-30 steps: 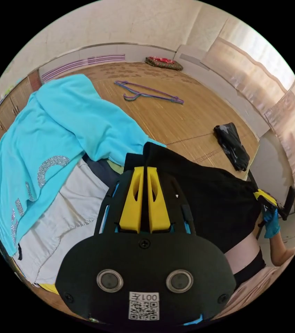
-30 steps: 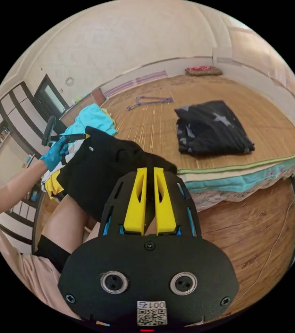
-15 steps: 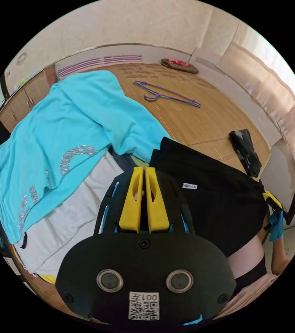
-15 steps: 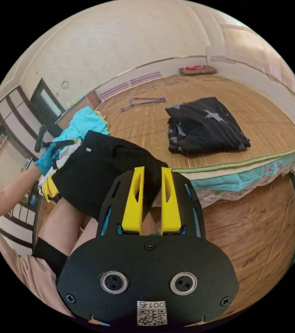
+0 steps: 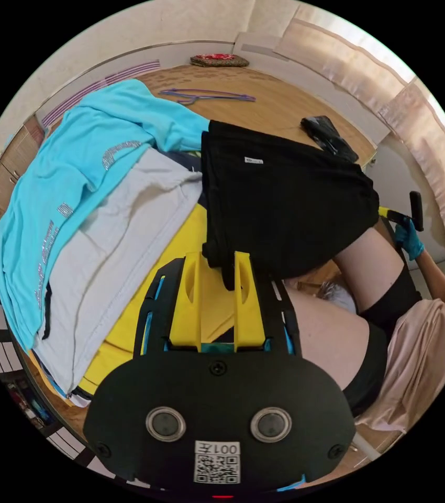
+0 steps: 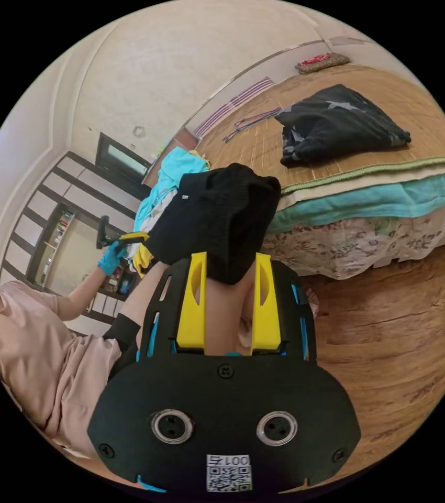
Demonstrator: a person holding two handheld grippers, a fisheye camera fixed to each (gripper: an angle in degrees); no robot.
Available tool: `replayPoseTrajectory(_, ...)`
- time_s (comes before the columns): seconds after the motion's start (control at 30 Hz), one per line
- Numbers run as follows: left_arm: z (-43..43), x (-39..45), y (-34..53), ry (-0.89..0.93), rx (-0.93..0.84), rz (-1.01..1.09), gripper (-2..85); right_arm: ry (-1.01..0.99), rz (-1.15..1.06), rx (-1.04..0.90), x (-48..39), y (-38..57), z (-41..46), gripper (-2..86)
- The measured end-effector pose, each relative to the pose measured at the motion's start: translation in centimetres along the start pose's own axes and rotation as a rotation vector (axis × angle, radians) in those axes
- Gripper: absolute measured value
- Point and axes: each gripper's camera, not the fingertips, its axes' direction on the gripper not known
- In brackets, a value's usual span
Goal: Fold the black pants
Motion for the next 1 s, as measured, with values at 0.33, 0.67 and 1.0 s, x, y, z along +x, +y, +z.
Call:
replayPoseTrajectory(0.33,-0.6,2.4,-0.6,-0.060,-0.057,-0.073,0.2,0.111,-0.185,-0.151,-2.3,-1.7,1.4,4.3)
replayPoseTrajectory(0.67,-4.0,3.5,1.4,-0.071,-0.037,-0.136,-0.5,0.211,-0.207,-0.280,-3.2,-3.1,-0.5,1.3)
replayPoseTrajectory(1.0,-8.0,6.3,4.0,-0.158,-0.050,-0.190,0.4,0.031,-0.199,-0.179,-4.6,-3.6,-4.3,1.5)
